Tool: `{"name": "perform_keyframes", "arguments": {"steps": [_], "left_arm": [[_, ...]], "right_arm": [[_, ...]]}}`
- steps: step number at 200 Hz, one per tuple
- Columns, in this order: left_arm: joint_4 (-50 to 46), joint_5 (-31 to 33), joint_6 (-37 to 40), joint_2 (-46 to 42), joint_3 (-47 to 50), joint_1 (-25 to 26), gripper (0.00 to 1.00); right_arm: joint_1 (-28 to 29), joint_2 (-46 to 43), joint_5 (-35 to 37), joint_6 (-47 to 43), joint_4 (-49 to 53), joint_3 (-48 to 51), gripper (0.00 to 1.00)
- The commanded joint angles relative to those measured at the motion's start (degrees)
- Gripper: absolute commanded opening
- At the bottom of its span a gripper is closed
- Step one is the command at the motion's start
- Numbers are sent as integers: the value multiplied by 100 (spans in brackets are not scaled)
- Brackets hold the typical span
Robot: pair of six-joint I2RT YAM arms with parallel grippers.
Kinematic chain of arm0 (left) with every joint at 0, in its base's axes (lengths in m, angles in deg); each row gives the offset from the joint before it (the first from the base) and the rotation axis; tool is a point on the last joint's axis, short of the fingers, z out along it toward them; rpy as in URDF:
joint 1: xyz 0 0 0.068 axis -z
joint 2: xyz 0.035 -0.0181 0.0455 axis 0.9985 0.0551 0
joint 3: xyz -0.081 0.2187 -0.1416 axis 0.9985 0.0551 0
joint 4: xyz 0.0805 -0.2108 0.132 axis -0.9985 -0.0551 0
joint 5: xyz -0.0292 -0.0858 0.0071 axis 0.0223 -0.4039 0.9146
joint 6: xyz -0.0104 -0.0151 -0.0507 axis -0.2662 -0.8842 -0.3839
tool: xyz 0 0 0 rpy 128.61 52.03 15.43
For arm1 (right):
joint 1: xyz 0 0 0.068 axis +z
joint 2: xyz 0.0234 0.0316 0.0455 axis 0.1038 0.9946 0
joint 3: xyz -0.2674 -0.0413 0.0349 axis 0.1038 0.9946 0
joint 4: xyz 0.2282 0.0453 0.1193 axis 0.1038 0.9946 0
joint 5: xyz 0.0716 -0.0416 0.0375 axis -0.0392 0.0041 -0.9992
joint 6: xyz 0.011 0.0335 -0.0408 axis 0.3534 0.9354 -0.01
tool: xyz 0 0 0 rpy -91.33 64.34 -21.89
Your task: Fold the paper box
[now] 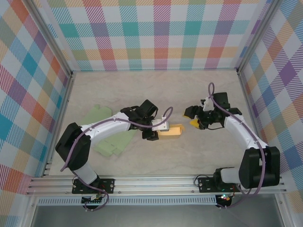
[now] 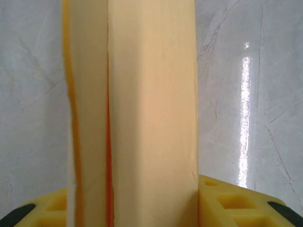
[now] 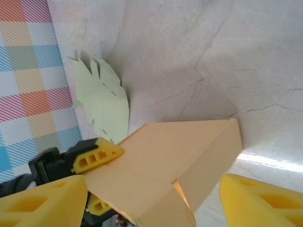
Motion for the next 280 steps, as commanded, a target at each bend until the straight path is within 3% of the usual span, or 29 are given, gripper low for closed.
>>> {"name": "perform_keyframes", "arguments": {"steps": [1,48,121,204,280], "left_arm": [[-223,-133,-24,186,-251,-89,46],[-108,120,-145,378,-414,-95,57],[17,270,-302,286,-395,-90,54],[82,370,-291,337,-325,-73,53],[279,542,-349,318,-273,-21,53]], "right_arm": [[2,-316,443,-686,617,-232,71],[403,-894,1356,-1353,1135,-399,66],[1471,-701,2799,-1876,1267,-564,65],[1758,-145,2859,-2009,474,-625,56],[1938,119,2617,-1725,338,-719,28]]}}
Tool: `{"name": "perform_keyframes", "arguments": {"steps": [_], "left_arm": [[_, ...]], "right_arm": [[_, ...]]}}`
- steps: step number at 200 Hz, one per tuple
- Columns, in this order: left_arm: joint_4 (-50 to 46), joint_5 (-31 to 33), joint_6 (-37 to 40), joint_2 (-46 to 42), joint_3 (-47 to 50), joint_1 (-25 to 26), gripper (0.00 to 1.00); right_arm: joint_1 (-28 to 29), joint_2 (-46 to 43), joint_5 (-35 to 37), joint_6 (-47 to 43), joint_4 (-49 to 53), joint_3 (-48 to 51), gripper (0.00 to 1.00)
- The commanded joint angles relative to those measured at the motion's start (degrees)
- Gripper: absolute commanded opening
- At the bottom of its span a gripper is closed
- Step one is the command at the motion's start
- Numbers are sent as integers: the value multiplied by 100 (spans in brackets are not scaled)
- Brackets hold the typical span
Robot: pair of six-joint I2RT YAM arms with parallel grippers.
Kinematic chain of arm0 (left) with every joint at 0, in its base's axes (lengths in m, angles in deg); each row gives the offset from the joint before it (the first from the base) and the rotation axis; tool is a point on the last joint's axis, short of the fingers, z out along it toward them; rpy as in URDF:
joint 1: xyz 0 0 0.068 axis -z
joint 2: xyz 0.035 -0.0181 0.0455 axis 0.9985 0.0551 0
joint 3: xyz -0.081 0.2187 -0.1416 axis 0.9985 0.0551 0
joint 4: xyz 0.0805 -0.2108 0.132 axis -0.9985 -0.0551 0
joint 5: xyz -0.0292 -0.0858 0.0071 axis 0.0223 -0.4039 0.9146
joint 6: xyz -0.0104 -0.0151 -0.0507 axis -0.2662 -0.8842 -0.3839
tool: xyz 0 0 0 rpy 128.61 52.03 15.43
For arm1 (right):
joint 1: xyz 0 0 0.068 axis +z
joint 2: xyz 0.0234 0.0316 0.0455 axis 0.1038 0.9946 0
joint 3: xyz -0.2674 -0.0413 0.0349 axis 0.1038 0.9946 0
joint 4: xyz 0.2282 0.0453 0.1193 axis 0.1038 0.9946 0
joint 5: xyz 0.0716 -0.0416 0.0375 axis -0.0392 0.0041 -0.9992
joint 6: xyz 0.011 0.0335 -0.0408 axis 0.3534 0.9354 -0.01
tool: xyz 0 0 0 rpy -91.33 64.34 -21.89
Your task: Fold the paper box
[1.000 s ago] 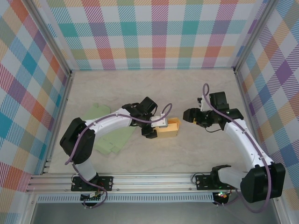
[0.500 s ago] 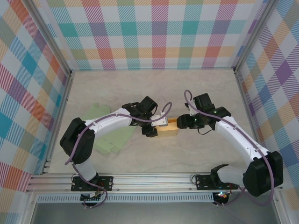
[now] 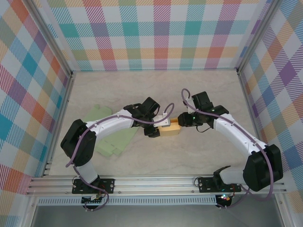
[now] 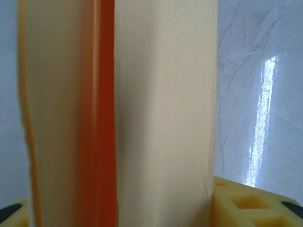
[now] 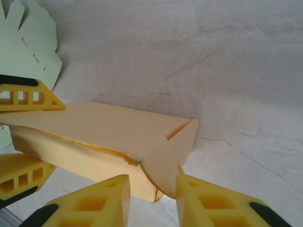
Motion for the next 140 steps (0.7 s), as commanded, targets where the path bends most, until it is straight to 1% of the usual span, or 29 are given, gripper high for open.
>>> {"name": "perform_keyframes", "arguments": {"steps": [1,12,45,66,90,109,132,140], "left_arm": [[166,68,-53,-41,29,30,53],[207,67,-61,-25,38,40,53],[198,86,-62,69,-4,55,53],[81,39,-55,117,-87,57,52],[46,50,-80,144,-113,51,52],[24,76,-153,124,-146,57,55],[-146,103,-266,138,-302,57,59],[-169,129,-306,134,-338,44,64]], "right_arm": [[81,62,-162,162,-95,-146,27],[112,73,-199,224,-130,-124,24],[205,130,-126,351,-164,-101,20],[244,190,60,378,-121,-110,19],[254,234,314,411,-83,-102,14],[254,267,493,433,-47,-111,9],[255,274,526,434,5,-154,7],[254,274,536,440,37,-179,6]]}}
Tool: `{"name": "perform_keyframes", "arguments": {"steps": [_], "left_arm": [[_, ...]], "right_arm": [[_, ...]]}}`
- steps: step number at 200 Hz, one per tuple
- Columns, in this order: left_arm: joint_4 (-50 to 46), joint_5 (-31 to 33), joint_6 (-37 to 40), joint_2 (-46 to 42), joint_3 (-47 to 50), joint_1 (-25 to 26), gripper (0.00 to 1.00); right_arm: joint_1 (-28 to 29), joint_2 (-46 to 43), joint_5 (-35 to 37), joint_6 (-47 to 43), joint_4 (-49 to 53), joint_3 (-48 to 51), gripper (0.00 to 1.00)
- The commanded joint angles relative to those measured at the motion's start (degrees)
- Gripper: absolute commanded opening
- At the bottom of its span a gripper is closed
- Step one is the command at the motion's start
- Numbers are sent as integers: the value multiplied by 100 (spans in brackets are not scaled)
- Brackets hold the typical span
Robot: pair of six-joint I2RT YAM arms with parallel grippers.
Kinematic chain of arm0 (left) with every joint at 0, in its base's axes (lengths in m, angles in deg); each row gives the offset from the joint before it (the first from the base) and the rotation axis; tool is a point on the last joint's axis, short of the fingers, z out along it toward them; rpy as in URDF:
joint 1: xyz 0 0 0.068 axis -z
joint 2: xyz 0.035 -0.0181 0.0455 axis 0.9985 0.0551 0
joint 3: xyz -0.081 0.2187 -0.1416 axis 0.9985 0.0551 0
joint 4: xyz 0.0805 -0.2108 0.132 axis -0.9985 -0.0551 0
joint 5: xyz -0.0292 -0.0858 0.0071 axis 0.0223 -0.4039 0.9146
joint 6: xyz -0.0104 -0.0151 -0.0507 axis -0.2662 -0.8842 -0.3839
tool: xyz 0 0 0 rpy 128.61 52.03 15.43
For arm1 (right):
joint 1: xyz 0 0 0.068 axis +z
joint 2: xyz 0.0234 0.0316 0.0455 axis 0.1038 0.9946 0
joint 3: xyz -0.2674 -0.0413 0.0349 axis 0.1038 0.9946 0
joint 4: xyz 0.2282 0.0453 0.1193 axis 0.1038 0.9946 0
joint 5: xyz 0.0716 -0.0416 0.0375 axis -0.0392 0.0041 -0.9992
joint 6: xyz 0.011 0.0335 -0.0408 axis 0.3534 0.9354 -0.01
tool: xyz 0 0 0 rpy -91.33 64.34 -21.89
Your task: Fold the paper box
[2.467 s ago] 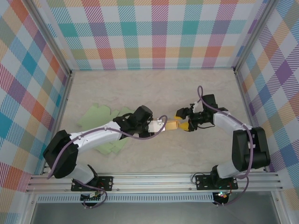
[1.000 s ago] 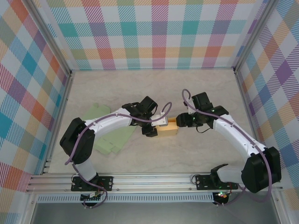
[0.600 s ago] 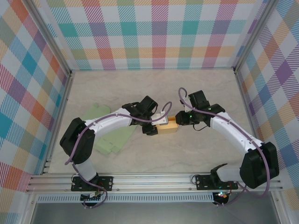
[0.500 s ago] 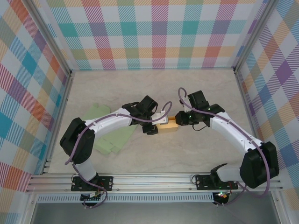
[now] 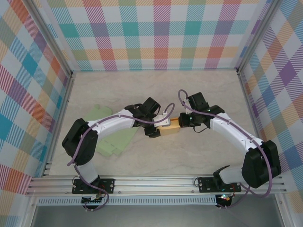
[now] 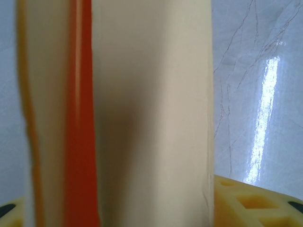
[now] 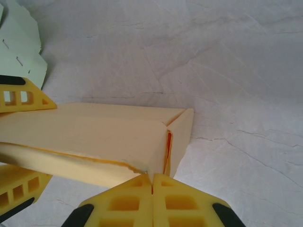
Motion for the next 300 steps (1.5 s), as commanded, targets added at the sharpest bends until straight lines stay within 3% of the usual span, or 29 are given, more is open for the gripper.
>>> {"name": "perform_keyframes", "arguments": {"steps": [1,28,86,128,166,184,200,214,246,300], "left_arm": [[-224,26,-187,21,-276,24,65],[-165,27,-273,-106,-275,31,80],[755,99,-759,-979,299,30,82],[1686,779,-1442,-1823,947,-41,82],[1850,442,-2210,-2618,1318,-53,82],[1821,787,-2804,-2873,1412,-45,79],[1566,1311,-3442,-2962,1373,-49,65],[1017,1471,-3770,-2926,1261,-40,62],[475,1331,-4371,-2844,1231,-18,61],[222,1921,-4439,-2341,1206,127,62]], "right_arm": [[33,64,141,62,106,-169,6],[47,85,149,26,223,-266,6],[140,154,311,-50,367,-378,5],[182,161,404,-45,442,-462,4],[217,127,431,-28,490,-484,4],[225,117,431,-16,491,-490,4],[224,134,422,-18,489,-491,4],[226,152,435,-23,488,-499,4],[226,228,466,-29,493,-526,4],[222,492,468,-18,460,-633,3]]}}
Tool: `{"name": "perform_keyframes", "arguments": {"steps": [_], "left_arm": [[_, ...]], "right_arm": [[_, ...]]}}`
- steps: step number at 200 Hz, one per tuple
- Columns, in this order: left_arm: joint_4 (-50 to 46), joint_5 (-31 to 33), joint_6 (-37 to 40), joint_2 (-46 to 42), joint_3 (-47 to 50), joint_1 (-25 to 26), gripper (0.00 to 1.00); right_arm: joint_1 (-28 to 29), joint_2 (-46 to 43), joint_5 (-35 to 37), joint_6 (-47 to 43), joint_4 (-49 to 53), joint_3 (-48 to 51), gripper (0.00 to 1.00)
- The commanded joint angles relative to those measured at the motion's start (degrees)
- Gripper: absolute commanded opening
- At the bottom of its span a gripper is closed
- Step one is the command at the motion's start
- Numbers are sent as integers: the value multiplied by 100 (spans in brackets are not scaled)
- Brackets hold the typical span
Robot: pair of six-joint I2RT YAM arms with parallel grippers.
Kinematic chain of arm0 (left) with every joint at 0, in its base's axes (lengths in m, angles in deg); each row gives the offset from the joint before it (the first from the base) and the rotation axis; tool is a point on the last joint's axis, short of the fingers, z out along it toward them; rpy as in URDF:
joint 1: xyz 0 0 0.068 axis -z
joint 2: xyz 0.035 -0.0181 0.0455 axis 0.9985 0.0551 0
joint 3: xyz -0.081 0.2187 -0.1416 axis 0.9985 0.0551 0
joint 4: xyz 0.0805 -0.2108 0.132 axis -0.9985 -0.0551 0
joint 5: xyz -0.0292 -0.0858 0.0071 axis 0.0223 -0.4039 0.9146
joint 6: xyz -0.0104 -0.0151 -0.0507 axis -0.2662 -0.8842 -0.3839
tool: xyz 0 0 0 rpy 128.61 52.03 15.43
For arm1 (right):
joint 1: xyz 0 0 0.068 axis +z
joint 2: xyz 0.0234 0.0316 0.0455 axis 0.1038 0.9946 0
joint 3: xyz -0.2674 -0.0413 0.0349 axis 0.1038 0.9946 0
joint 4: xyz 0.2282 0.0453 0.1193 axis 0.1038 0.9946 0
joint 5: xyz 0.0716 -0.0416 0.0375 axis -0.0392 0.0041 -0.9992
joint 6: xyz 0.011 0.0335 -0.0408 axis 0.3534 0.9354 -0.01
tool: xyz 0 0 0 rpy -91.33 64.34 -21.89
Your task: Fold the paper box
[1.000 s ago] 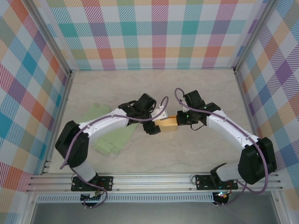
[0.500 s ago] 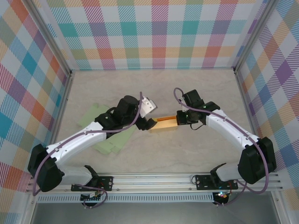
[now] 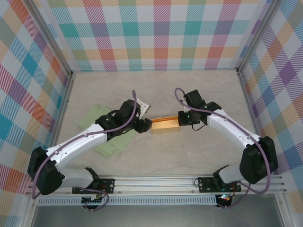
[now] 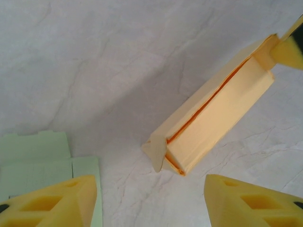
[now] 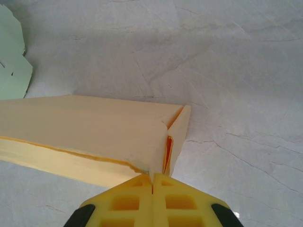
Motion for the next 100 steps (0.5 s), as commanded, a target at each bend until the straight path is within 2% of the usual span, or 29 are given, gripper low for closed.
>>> {"name": "perform_keyframes", "arguments": {"steps": [1,18,61,100], "left_arm": [[-281,419,-183,285,-130,86,62],[-287,554,-142,508,-251,94,61],[-404,405,-36,1045,-708,146,47],[-711,671,-116,1468,-1037,187,46]], "right_arm": [[32,150,32,-10,93,-162,3],[34,182,39,-10,104,-207,3],[33,182,83,-21,149,-245,3],[33,182,79,-27,125,-227,3]]}}
